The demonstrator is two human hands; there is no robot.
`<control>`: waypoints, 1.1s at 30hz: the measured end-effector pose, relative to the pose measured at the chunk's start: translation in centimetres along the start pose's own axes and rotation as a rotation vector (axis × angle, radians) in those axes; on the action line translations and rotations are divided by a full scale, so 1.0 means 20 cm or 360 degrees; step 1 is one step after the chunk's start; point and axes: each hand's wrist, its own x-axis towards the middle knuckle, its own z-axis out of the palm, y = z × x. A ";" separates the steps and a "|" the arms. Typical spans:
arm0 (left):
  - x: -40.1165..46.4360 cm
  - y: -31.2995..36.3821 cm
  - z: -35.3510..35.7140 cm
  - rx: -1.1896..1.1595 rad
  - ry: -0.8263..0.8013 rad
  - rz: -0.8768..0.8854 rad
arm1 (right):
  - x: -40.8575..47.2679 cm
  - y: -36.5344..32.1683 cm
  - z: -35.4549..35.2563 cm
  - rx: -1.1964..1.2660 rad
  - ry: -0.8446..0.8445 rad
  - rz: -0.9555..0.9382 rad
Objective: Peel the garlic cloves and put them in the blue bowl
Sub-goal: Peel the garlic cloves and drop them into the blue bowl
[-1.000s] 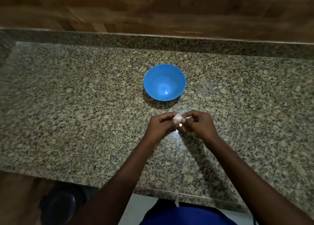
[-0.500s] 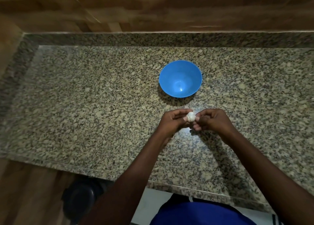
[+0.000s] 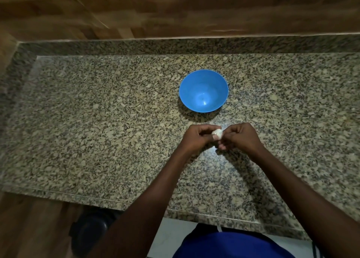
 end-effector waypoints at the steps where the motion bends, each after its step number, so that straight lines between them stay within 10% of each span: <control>1: 0.00 0.01 0.00 -0.0022 0.0005 -0.0006 | 0.00 0.01 0.01 0.0035 0.0048 0.0001; 7: -0.01 0.01 0.01 -0.0023 0.0148 -0.0002 | 0.00 0.02 0.06 0.0366 0.0202 0.0218; 13: -0.01 -0.07 -0.04 0.1125 0.0499 0.0158 | -0.04 0.06 -0.02 0.0257 0.0095 0.0193; 20: -0.11 -0.05 0.08 0.1560 0.0748 0.0513 | -0.11 0.11 -0.11 0.0405 -0.0038 0.0215; 33: -0.10 -0.23 0.40 0.1755 0.0277 0.0762 | -0.20 0.20 -0.26 0.0197 0.0145 0.0178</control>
